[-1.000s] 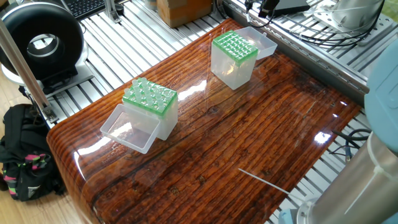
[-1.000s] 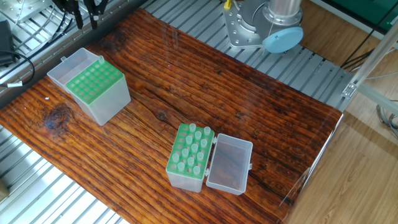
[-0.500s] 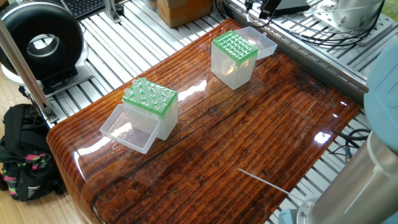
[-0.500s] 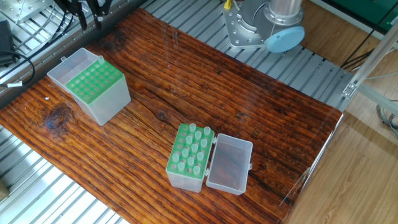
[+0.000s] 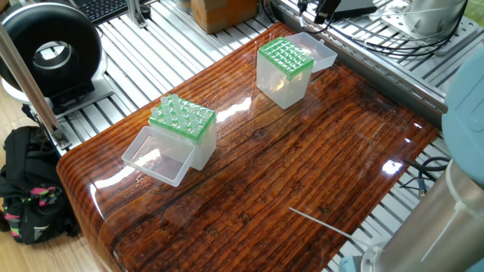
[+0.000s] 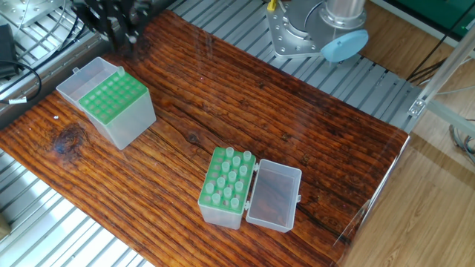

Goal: Transfer all large pipette tips from one holder to another

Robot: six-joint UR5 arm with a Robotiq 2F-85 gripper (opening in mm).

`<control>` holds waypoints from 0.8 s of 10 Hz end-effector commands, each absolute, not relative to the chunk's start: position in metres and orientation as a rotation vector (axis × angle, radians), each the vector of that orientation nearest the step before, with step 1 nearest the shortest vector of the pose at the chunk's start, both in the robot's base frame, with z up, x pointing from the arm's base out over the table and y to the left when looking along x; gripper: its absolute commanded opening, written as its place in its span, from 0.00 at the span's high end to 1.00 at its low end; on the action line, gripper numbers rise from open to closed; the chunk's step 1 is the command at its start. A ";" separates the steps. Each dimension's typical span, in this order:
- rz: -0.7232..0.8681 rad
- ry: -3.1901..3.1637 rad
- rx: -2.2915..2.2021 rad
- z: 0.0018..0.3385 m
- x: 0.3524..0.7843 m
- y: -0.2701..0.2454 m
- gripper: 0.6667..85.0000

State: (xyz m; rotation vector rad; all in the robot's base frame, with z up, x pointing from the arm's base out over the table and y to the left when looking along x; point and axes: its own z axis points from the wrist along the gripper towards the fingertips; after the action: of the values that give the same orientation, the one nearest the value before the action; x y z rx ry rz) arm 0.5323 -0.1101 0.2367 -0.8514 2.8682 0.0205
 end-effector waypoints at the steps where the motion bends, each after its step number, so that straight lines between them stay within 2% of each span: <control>1: 0.017 2.881 -0.725 0.234 0.534 -0.071 0.66; 4: 0.036 2.903 -0.603 0.231 0.530 -0.031 0.67; 8: -0.032 2.938 -0.468 0.235 0.521 0.013 0.74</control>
State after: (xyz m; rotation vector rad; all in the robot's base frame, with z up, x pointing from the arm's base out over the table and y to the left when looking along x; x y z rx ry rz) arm 0.5264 -0.0157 0.2331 -0.5520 2.9288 -0.0161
